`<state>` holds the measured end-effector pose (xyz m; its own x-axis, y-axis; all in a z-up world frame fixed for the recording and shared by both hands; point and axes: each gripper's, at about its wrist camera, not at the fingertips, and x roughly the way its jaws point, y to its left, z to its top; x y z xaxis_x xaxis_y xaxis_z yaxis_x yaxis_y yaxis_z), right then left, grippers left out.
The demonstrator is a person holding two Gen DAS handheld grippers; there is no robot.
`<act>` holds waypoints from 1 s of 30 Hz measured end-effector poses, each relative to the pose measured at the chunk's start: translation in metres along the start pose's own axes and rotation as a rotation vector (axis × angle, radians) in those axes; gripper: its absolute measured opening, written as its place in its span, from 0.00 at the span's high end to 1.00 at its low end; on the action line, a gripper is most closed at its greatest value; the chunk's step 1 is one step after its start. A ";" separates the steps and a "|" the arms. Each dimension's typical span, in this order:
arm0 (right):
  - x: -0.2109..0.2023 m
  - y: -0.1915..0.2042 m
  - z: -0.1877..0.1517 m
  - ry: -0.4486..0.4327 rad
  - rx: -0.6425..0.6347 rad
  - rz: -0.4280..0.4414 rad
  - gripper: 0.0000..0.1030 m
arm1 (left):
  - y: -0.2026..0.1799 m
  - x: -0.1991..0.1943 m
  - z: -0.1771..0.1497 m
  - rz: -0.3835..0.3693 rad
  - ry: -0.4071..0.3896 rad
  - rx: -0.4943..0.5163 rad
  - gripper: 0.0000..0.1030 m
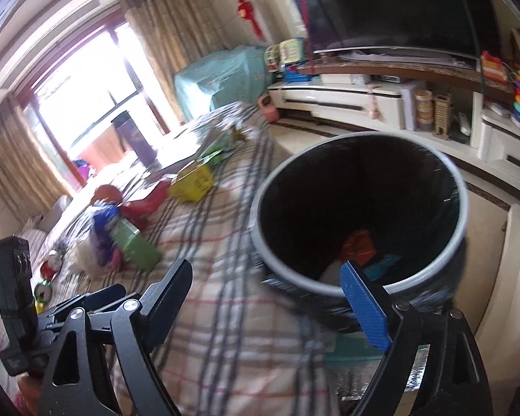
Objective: Collect trash
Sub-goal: 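Move both open tools back toward the remaining trash on the bed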
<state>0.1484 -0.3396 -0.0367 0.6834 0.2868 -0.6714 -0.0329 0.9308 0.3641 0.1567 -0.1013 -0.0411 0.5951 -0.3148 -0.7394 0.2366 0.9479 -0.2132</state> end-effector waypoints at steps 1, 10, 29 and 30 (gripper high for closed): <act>0.002 0.006 -0.002 0.005 -0.009 0.004 0.12 | 0.007 -0.003 -0.003 0.016 -0.005 -0.009 0.30; 0.022 0.054 -0.016 0.055 -0.105 0.063 0.12 | 0.065 -0.021 -0.028 0.098 -0.006 -0.122 0.26; 0.063 0.101 -0.025 0.143 -0.184 0.152 0.12 | 0.134 -0.042 -0.035 0.214 -0.044 -0.273 0.23; 0.065 0.102 -0.025 0.147 -0.187 0.154 0.12 | 0.137 -0.042 -0.034 0.222 -0.046 -0.277 0.23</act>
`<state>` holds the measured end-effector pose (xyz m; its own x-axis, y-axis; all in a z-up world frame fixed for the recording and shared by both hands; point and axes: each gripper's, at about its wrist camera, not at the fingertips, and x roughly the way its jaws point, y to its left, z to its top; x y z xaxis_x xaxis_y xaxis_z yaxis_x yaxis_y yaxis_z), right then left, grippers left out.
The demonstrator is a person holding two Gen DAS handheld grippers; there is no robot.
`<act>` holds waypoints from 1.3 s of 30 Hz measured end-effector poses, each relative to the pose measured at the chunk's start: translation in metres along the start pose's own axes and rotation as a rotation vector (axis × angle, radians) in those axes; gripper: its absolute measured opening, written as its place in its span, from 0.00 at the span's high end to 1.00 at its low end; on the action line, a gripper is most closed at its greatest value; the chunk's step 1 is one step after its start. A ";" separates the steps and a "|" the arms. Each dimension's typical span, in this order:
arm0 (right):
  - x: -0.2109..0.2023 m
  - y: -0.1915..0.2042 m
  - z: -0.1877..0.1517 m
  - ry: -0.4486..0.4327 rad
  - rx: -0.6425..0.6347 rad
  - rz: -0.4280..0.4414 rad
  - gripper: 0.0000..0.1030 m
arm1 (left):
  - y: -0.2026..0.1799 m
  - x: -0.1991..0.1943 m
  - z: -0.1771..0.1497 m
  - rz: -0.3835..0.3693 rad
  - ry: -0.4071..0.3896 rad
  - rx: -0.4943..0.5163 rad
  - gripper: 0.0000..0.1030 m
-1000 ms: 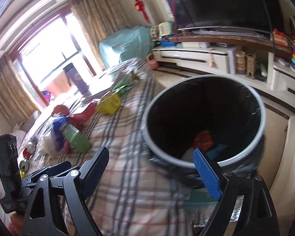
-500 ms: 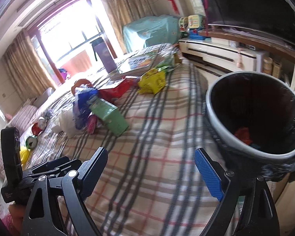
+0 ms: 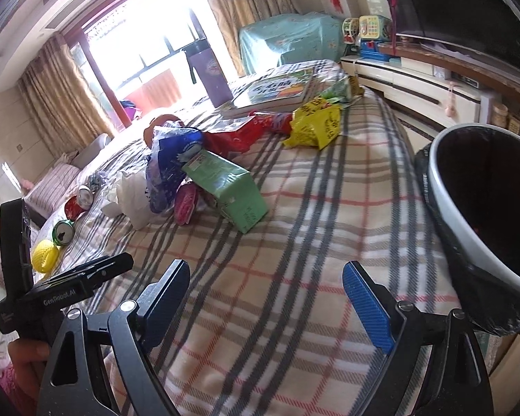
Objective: Collect trash
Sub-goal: 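Move both open tools back toward the remaining trash on the bed, then grasp the white foam block with left tool while right tool grasps green juice box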
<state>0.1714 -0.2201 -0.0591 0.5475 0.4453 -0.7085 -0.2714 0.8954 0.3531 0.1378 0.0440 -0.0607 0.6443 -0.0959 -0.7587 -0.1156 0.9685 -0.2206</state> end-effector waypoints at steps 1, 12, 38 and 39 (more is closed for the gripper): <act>0.002 0.001 0.000 0.003 -0.003 0.001 0.12 | 0.003 0.000 0.002 0.009 -0.004 -0.004 0.23; 0.028 0.011 0.018 0.028 -0.037 0.023 0.12 | 0.047 0.011 0.032 0.127 -0.041 -0.061 0.23; 0.045 0.012 0.038 -0.013 -0.078 -0.018 0.64 | 0.023 0.028 0.054 0.097 -0.047 0.082 0.52; 0.039 0.009 0.035 -0.019 -0.072 -0.022 0.65 | 0.017 0.025 0.050 0.081 -0.046 0.090 0.52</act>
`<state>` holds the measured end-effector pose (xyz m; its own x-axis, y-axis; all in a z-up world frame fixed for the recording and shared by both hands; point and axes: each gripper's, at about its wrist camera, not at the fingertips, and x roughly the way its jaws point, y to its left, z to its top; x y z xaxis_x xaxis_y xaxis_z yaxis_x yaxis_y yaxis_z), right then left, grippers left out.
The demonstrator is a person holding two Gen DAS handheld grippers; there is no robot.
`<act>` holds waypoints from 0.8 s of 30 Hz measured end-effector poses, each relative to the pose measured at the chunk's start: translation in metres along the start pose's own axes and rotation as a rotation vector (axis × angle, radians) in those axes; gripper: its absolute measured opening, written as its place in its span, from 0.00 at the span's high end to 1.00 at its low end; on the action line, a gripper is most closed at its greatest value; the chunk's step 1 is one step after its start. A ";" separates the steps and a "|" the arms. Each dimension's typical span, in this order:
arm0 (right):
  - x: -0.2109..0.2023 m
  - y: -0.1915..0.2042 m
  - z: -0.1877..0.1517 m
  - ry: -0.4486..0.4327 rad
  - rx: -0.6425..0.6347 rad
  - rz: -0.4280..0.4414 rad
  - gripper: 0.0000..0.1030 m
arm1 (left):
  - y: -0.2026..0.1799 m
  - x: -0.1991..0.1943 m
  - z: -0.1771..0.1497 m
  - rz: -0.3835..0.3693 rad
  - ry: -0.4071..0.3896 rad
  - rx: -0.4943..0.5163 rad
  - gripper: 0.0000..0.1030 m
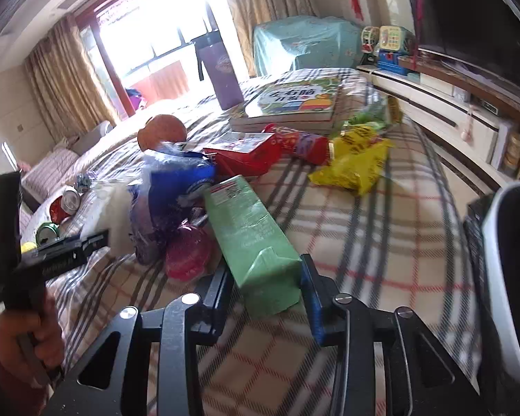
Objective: Collect trash
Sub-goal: 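Grasp the white foam block with left tool while right tool grasps green juice box, then carry the foam block and juice box over the black bin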
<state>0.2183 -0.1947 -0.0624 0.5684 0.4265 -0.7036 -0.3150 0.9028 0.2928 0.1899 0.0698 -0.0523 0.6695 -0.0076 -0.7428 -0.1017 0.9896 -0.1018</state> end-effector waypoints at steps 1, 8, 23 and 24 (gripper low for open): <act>-0.005 -0.003 -0.002 -0.004 0.007 -0.003 0.65 | -0.007 -0.004 -0.004 -0.019 0.001 0.008 0.52; -0.041 -0.030 -0.017 -0.046 0.080 -0.033 0.67 | -0.057 -0.026 -0.023 -0.146 0.020 0.067 0.52; -0.096 -0.076 -0.037 -0.136 0.177 -0.115 0.68 | -0.098 -0.061 -0.029 -0.214 -0.034 0.117 0.52; -0.098 -0.078 -0.038 -0.141 0.184 -0.113 0.68 | -0.099 -0.062 -0.029 -0.218 -0.035 0.120 0.52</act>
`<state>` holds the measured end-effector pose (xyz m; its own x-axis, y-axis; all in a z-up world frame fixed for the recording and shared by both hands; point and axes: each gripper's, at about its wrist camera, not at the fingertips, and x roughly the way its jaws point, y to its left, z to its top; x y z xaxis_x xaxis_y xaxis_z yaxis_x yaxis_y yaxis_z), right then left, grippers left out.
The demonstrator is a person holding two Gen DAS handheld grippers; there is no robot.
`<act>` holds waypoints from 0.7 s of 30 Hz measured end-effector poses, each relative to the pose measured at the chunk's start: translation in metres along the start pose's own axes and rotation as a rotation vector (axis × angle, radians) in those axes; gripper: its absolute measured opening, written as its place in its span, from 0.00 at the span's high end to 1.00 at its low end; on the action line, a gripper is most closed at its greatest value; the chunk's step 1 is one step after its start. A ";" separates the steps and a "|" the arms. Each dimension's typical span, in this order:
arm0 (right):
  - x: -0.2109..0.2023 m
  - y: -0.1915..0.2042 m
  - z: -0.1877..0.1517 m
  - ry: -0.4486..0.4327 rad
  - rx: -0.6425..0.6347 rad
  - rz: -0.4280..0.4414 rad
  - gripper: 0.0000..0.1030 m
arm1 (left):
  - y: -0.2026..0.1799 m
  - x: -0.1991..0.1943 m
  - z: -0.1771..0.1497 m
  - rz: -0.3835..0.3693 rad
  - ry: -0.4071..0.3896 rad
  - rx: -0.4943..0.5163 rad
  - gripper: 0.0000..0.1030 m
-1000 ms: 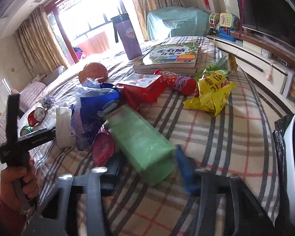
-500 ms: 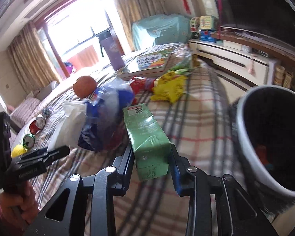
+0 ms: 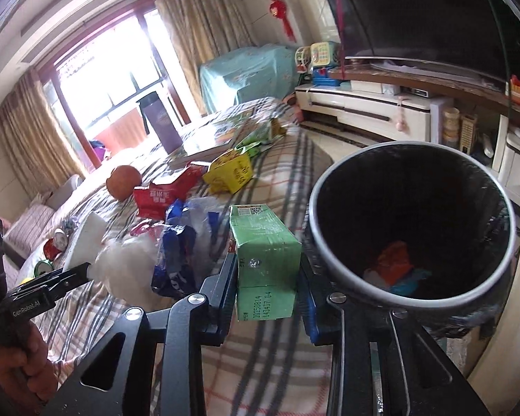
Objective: Collect trash
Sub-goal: 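Carry the foam block and juice box over the black bin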
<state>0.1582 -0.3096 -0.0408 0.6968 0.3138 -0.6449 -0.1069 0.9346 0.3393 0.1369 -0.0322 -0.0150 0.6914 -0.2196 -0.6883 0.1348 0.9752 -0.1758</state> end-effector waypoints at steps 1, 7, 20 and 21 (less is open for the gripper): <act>-0.002 -0.002 0.000 -0.003 0.005 0.001 0.68 | -0.001 -0.001 0.000 -0.004 0.000 0.003 0.52; -0.015 -0.014 0.001 -0.029 0.028 0.003 0.68 | -0.029 -0.006 0.005 -0.055 -0.008 0.047 0.52; -0.047 -0.046 0.009 -0.092 0.070 -0.061 0.68 | -0.099 0.019 0.011 -0.186 0.040 0.155 0.52; -0.049 -0.048 0.008 -0.094 0.073 -0.067 0.68 | -0.105 0.022 0.010 -0.191 0.047 0.163 0.52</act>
<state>0.1351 -0.3708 -0.0197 0.7644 0.2310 -0.6019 -0.0082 0.9370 0.3492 0.1447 -0.1392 -0.0044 0.6094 -0.3974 -0.6861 0.3746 0.9070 -0.1925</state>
